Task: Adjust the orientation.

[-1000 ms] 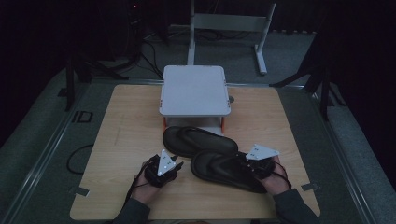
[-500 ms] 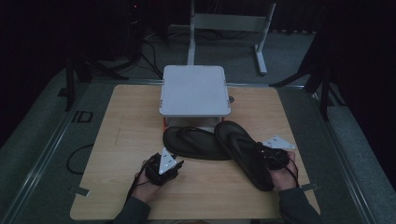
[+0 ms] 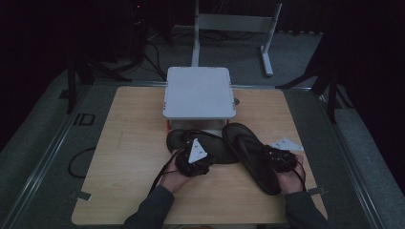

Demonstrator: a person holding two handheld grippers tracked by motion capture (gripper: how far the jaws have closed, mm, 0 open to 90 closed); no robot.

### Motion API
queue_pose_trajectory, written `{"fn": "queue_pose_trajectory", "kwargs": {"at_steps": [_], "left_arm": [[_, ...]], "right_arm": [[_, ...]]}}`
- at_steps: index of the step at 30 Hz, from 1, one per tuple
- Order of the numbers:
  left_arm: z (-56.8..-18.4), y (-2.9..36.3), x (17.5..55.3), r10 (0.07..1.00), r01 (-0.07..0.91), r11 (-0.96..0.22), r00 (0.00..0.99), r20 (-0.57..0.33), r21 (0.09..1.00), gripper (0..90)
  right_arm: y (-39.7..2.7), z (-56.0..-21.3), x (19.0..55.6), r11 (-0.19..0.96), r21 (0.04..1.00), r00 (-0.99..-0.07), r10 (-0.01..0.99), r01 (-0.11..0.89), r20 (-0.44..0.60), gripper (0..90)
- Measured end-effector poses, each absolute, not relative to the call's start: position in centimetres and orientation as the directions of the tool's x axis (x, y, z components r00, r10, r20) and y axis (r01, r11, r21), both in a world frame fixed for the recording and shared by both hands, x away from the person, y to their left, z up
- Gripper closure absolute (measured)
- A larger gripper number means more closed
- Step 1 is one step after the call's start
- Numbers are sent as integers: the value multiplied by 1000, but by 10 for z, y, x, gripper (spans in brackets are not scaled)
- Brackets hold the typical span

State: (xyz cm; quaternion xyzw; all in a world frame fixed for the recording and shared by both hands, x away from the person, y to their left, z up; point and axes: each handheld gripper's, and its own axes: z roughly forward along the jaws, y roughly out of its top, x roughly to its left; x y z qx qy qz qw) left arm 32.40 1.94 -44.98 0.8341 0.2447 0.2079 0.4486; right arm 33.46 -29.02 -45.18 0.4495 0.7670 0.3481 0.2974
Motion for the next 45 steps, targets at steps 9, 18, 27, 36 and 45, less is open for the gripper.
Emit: {"fn": "queue_pose_trajectory", "kwargs": {"at_steps": [9, 18, 27, 36, 45], "left_arm": [[-466, -28, 345, 495, 221, -572, 861, 118, 790, 387], [-477, -27, 339, 408, 202, -636, 907, 103, 744, 426], [-475, 11, 312, 420, 219, -626, 903, 88, 748, 440], [-476, 56, 281, 484, 257, -592, 871, 82, 764, 440], [-478, 103, 253, 565, 312, -563, 821, 80, 765, 439]], "right_arm": [[-295, -450, 333, 340, 811, -412, 901, 476, -136, 774], [-301, -447, 334, 321, 818, -399, 908, 477, -124, 768], [-298, -445, 333, 330, 818, -410, 903, 471, -128, 763], [-285, -447, 334, 357, 809, -440, 887, 467, -138, 762], [-260, -450, 336, 390, 799, -486, 862, 457, -143, 762]]}}
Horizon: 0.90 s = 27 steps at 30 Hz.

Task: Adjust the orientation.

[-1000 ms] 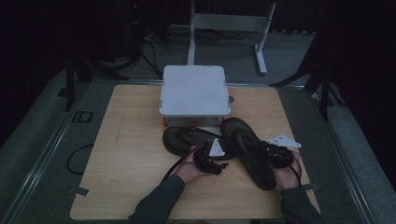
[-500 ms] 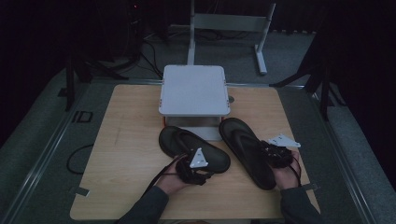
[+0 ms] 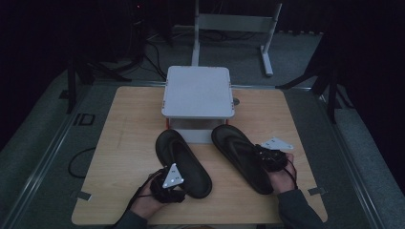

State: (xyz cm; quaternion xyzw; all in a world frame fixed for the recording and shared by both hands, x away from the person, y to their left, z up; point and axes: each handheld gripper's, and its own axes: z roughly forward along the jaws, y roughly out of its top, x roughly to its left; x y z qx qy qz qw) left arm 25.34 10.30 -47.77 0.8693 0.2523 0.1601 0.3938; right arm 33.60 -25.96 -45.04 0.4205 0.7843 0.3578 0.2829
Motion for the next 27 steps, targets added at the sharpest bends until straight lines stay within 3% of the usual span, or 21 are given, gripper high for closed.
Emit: {"fn": "queue_pose_trajectory", "kwargs": {"at_steps": [8, 13, 20, 27], "left_arm": [[-465, 119, 259, 669, 325, -497, 734, 117, 805, 337], [-469, 126, 286, 769, 410, -404, 636, 61, 818, 278], [-474, 128, 297, 794, 435, -376, 606, 43, 819, 272], [-471, 130, 296, 806, 428, -359, 591, 43, 830, 272]], "right_arm": [[-230, -454, 347, 397, 792, -518, 847, 465, -120, 763], [-216, -459, 356, 399, 778, -530, 842, 485, -101, 761], [-213, -461, 356, 401, 785, -582, 810, 472, -64, 590], [-236, -449, 335, 377, 823, -575, 815, 425, -77, 578]]}}
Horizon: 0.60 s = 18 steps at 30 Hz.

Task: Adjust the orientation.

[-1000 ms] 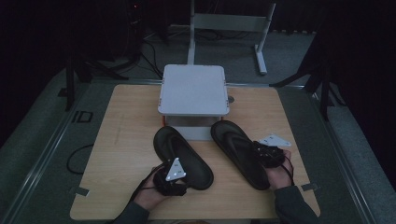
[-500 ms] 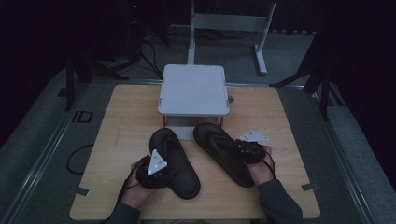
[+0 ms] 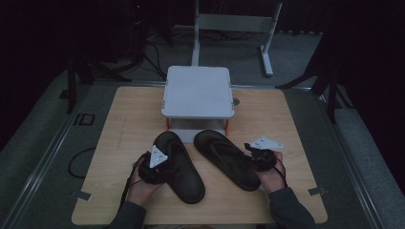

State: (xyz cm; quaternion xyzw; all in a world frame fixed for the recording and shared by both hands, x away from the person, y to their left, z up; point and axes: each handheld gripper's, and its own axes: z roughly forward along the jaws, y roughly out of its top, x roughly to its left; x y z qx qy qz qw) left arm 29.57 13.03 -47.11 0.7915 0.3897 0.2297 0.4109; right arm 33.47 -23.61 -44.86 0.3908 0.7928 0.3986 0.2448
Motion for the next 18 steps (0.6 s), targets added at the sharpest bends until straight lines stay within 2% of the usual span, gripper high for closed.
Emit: {"fn": "queue_pose_trajectory", "kwargs": {"at_steps": [5, 9, 13, 15, 18], "left_arm": [[-471, 132, 301, 824, 445, -340, 566, 34, 829, 268], [-479, 131, 308, 832, 465, -342, 554, 33, 816, 266], [-486, 127, 310, 823, 481, -362, 567, 31, 799, 276], [-487, 124, 308, 815, 474, -383, 578, 48, 793, 310], [-488, 122, 305, 814, 466, -398, 576, 70, 790, 311]], "right_arm": [[-257, -449, 331, 346, 828, -525, 848, 442, -74, 622], [-266, -454, 334, 336, 815, -498, 865, 473, -67, 623], [-269, -463, 336, 342, 799, -497, 865, 494, -62, 618], [-268, -467, 336, 347, 788, -496, 866, 508, -62, 619], [-266, -470, 336, 362, 779, -509, 858, 512, -64, 622]]}}
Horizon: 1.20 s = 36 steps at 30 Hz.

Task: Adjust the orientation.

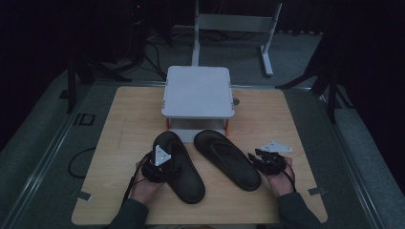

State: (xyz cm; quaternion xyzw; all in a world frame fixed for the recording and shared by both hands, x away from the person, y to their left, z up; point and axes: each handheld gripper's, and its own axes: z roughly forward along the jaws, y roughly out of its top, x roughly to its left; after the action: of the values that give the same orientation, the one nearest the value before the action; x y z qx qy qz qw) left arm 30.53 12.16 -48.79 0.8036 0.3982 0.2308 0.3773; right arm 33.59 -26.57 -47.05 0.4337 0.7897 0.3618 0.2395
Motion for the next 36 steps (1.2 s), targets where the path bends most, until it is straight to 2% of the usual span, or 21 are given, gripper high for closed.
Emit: {"fn": "queue_pose_trajectory", "kwargs": {"at_steps": [8, 18, 36], "left_arm": [[-488, 119, 301, 801, 456, -406, 594, 69, 791, 321], [-489, 108, 294, 762, 429, -439, 643, 75, 790, 327], [-490, 103, 277, 724, 415, -470, 686, 71, 779, 335]], "right_arm": [[-265, -471, 333, 361, 779, -514, 856, 513, -58, 632], [-254, -472, 321, 402, 771, -579, 814, 494, -54, 620], [-250, -472, 315, 391, 777, -586, 809, 494, -35, 623]]}}
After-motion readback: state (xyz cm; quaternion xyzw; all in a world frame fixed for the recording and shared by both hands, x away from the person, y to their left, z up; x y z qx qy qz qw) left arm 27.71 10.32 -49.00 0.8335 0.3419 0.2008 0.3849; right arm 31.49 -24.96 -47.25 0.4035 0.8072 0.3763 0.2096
